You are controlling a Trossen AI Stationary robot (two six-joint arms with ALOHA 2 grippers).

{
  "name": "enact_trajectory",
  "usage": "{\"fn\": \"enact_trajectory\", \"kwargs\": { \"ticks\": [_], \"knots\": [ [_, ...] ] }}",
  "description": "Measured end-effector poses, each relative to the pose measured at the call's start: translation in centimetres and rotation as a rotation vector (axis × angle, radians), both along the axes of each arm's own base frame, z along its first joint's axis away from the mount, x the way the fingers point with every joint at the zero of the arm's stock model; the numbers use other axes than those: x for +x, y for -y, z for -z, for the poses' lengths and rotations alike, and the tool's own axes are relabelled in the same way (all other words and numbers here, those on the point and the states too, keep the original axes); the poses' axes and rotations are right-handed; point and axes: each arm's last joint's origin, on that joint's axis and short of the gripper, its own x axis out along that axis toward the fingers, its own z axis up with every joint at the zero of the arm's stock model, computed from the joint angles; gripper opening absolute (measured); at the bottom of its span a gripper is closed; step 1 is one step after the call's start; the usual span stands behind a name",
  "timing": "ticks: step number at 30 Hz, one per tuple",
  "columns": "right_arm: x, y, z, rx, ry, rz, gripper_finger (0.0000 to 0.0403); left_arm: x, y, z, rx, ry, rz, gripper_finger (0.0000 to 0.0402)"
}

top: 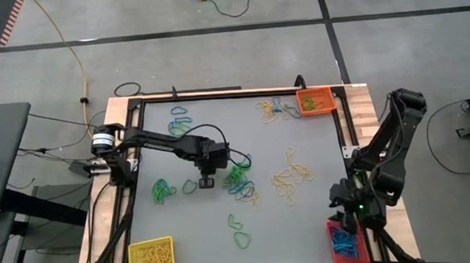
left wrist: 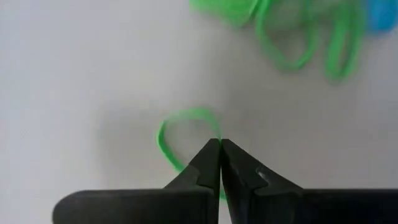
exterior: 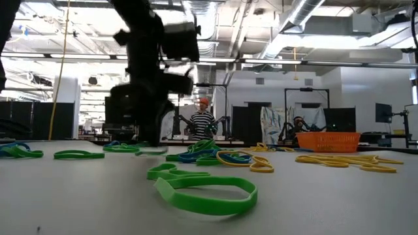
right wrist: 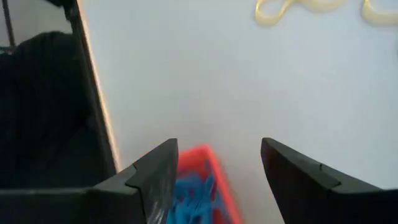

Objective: Sort rubber bands into baskets
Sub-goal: Put the green rubber band into the orange bin

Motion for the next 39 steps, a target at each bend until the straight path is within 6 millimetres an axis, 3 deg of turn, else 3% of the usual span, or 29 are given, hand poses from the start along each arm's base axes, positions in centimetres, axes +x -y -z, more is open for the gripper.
{"fn": "enact_trajectory", "kwargs": {
  "ticks": [9,16,22,27,39],
  "knots": [
    [2.5,1.5,-0.3,-0.218,0.177,-0.008,0.0260,-0.8,4.5,-5.5,-0.005,-0.010,0.035,0.0000],
    [4.3,2.2,-0.8,-0.317,0.282,-0.027,0.0260,-3.6,9.2,-7.9,-0.060,-0.107,0.001,0.0000],
    [6.9,1.3,-0.7,-0.359,0.382,-0.106,0.0260,-6.3,14.1,-9.0,-0.161,-0.151,-0.032,0.0000],
    [9.2,-0.5,0.6,-0.339,0.424,-0.236,0.0260,-8.4,17.7,-9.1,-0.204,-0.190,-0.058,0.0000],
    [12.9,-3.3,4.3,-0.385,0.529,-0.366,0.0260,-12.3,23.6,-9.0,-0.268,-0.193,-0.194,0.0000]
  ]
}}
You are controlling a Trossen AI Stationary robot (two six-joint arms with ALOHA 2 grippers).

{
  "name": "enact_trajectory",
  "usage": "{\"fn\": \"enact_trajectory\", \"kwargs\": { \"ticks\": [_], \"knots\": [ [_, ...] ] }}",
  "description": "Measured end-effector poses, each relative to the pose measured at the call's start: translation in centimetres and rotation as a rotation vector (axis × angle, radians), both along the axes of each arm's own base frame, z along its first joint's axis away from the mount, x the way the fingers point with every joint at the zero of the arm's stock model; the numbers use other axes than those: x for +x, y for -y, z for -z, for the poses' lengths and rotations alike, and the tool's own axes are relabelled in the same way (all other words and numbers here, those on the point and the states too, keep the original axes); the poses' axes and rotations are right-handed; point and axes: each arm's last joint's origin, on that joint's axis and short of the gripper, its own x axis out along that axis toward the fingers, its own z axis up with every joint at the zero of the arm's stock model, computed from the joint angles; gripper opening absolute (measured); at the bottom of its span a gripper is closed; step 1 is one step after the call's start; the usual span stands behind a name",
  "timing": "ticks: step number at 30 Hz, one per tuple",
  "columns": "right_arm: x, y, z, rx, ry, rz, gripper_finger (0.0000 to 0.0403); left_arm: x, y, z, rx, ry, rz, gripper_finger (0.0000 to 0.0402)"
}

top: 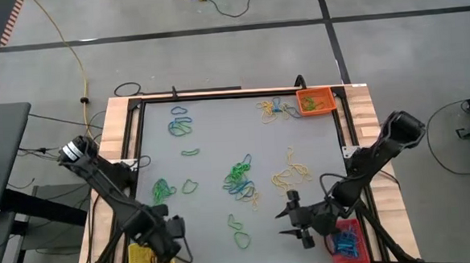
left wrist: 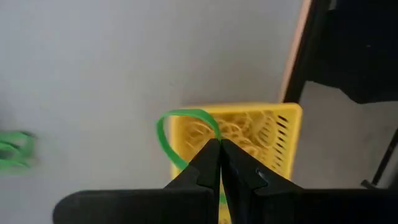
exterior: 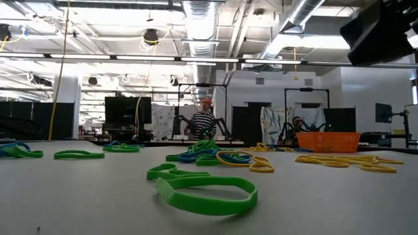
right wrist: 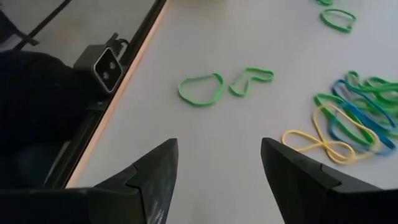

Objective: Sort rubber bands into baskets
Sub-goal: Put the green rubber band into the orange bin

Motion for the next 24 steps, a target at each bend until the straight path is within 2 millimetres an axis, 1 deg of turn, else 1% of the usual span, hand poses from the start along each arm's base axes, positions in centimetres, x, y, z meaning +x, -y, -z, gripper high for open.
{"fn": "enact_trajectory", "kwargs": {
  "ticks": [4,7,10,12,15,18,24],
  "knots": [
    [0.5,0.3,0.0,-0.002,0.014,-0.006,0.0260,-0.4,0.8,0.1,0.031,0.062,-0.032,0.0000],
    [0.7,0.7,-0.4,0.002,0.028,0.004,0.0260,-0.6,1.1,0.0,0.038,0.085,-0.028,0.0000],
    [0.7,0.8,-0.8,0.008,0.039,0.006,0.0260,-0.5,1.0,0.0,0.068,0.120,-0.015,0.0000],
    [0.6,0.7,-0.7,0.005,0.036,0.002,0.0260,0.0,0.6,0.0,0.108,0.165,0.006,0.0000],
    [0.4,0.5,-0.7,0.003,0.033,-0.008,0.0260,1.3,-0.7,0.0,0.231,0.274,0.034,0.0000],
    [0.0,0.0,-0.7,0.011,0.028,-0.023,0.0260,3.0,-2.5,-0.2,0.383,0.379,0.065,0.0000],
    [-1.5,-1.3,-0.4,0.046,-0.011,-0.052,0.0260,7.3,-7.5,-0.8,0.630,0.506,0.075,0.0000]
  ]
}}
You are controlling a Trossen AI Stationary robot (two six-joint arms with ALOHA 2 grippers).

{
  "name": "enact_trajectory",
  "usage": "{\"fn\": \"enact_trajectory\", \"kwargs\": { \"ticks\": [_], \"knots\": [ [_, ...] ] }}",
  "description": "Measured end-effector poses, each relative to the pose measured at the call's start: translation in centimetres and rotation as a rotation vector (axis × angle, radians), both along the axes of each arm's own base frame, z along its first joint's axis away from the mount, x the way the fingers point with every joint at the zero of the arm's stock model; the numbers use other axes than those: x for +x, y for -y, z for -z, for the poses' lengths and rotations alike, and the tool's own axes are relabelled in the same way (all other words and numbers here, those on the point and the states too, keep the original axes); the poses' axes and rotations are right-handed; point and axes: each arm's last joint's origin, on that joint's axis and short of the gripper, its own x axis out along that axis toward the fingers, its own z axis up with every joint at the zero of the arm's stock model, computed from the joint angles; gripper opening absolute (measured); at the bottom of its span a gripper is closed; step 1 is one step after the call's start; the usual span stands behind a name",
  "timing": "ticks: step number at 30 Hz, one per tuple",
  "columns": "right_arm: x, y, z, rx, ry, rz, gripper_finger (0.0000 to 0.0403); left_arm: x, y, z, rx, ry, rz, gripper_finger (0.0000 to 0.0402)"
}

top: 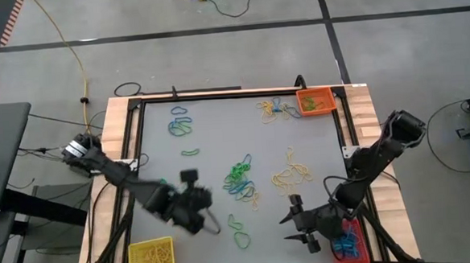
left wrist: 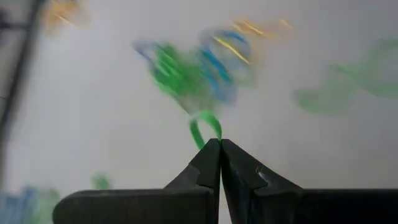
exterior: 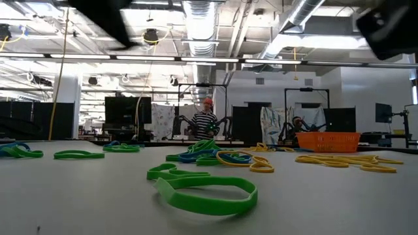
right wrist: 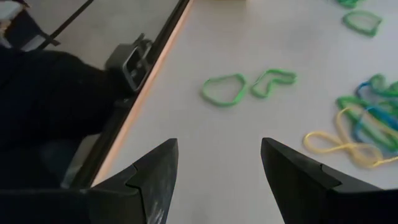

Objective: Sort rubber bands into baskets
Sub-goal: Put the green rubber band into the orange bin

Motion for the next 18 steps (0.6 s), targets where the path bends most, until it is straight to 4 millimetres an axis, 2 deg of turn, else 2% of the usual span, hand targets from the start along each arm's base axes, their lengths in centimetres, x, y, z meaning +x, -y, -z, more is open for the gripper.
{"fn": "enact_trajectory", "kwargs": {
  "ticks": [9,18],
  "knots": [
    [-2.9,-1.6,0.9,0.040,-0.123,-0.010,0.0260,5.9,-9.2,-1.6,0.076,0.166,0.008,0.0000],
    [-4.8,-2.6,1.1,0.064,-0.142,0.023,0.0260,8.7,-18.3,-3.6,-0.024,0.448,0.103,0.0000]
  ]
}}
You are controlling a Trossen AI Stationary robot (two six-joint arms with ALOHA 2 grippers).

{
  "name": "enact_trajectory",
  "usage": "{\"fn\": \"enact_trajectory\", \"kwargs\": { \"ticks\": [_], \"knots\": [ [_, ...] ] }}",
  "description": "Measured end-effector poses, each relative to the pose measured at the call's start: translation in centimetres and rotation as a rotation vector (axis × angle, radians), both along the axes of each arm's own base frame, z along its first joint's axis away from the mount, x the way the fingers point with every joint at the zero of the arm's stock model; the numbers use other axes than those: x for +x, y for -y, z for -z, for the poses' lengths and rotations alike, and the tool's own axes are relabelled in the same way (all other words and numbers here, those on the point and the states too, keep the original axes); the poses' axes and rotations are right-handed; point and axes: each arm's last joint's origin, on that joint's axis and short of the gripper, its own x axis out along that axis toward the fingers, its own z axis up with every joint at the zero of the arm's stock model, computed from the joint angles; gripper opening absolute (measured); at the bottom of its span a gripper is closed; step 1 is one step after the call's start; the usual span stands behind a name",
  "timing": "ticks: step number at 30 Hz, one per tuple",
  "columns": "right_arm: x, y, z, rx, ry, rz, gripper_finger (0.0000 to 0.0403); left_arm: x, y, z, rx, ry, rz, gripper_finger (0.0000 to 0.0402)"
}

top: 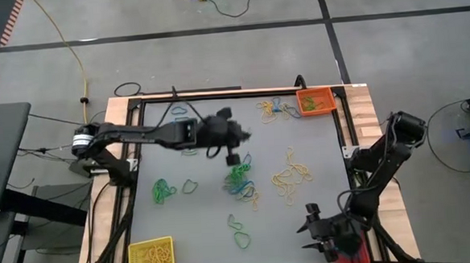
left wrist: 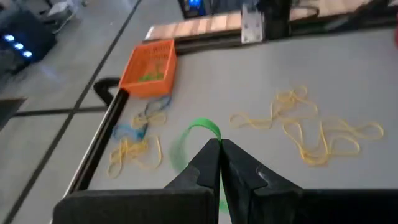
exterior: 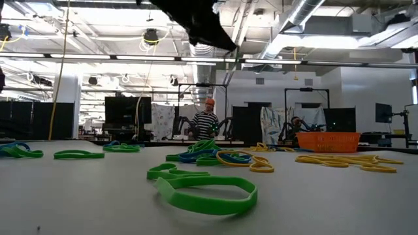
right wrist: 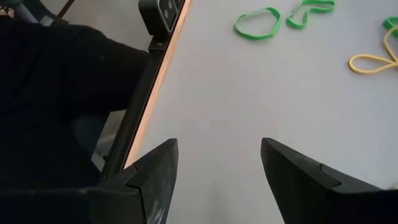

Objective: Sort rubber bands into baskets
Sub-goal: Put the green rubber band into the orange bin

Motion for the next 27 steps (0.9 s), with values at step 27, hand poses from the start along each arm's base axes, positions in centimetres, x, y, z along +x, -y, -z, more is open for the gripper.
{"fn": "enact_trajectory", "kwargs": {
  "ticks": [27],
  "knots": [
    [-1.7,-0.8,0.0,0.112,0.005,0.142,0.0260,14.9,-19.1,4.8,-0.113,0.083,0.114,0.0000]
  ]
}}
